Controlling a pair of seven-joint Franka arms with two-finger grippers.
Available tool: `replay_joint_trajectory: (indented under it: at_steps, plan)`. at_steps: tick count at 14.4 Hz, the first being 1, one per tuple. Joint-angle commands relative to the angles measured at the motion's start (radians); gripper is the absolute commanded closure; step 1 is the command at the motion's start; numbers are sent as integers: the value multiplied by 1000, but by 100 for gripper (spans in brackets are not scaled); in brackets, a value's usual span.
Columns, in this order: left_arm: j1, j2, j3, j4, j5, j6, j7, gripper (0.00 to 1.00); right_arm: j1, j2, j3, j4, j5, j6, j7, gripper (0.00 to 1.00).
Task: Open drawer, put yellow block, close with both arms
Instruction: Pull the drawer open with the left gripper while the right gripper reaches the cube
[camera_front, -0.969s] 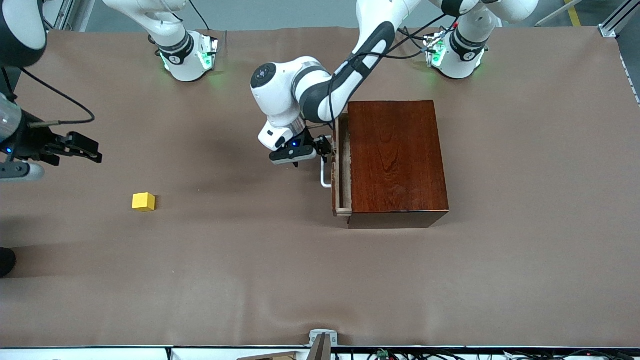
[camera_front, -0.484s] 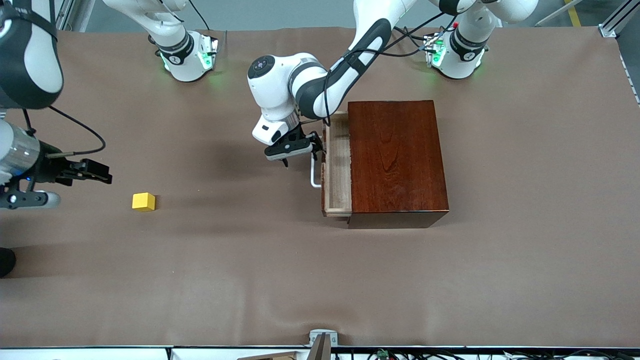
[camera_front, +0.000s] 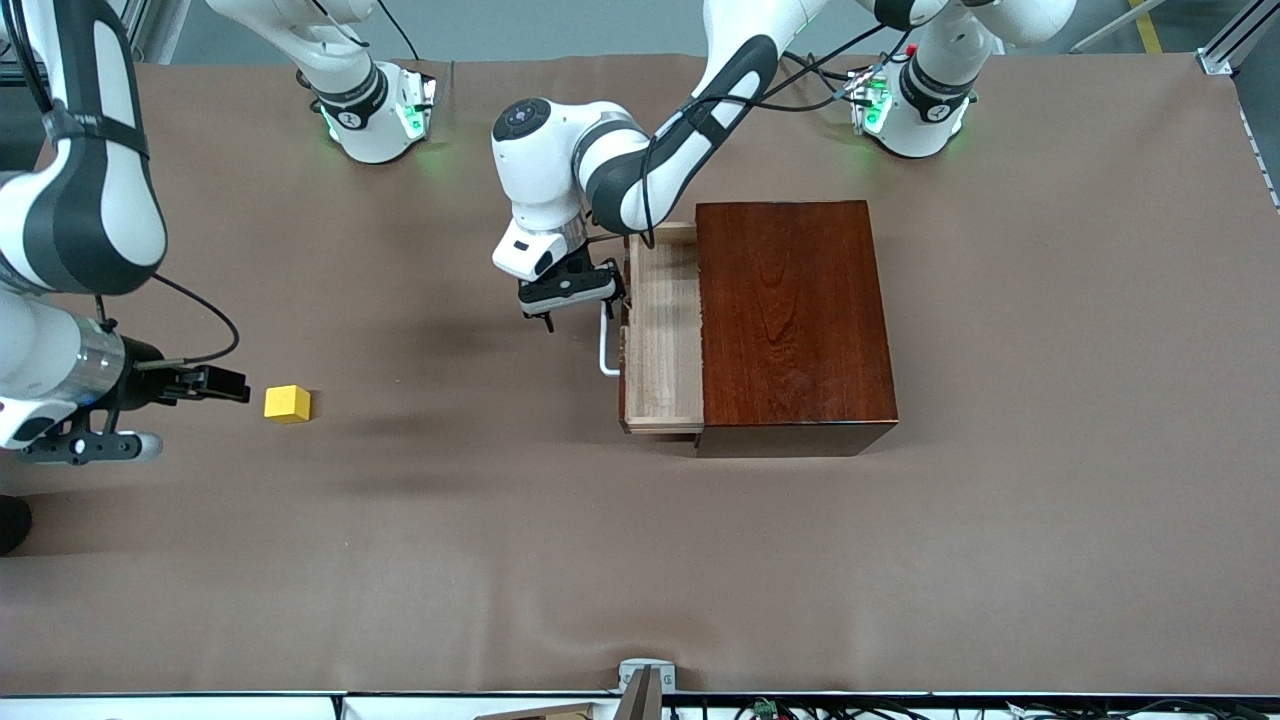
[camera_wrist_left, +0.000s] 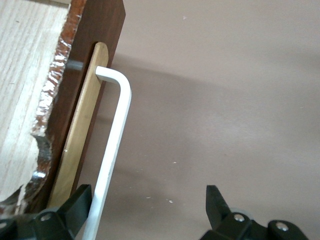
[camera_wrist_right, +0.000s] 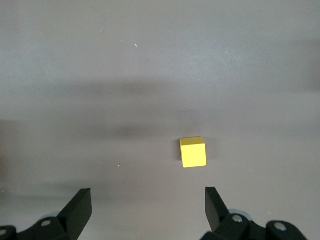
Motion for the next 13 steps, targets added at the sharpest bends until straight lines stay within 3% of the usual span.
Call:
replay_joint_trajectory:
  at_steps: [1,6,10,13]
  plan:
    - [-9,34,0,68,-10,19,-21,0,-39,33,12,10,4,27,-5,0]
    - [-7,14,3,68,-10,9,-20,0,-62,111,12,10,1,58,-5,0]
    - [33,-96,7,66,-10,-82,41,0,-69,161,12,7,2,84,-5,0]
    - [92,-243,10,57,-25,-186,84,0,-71,182,12,5,1,90,-3,0]
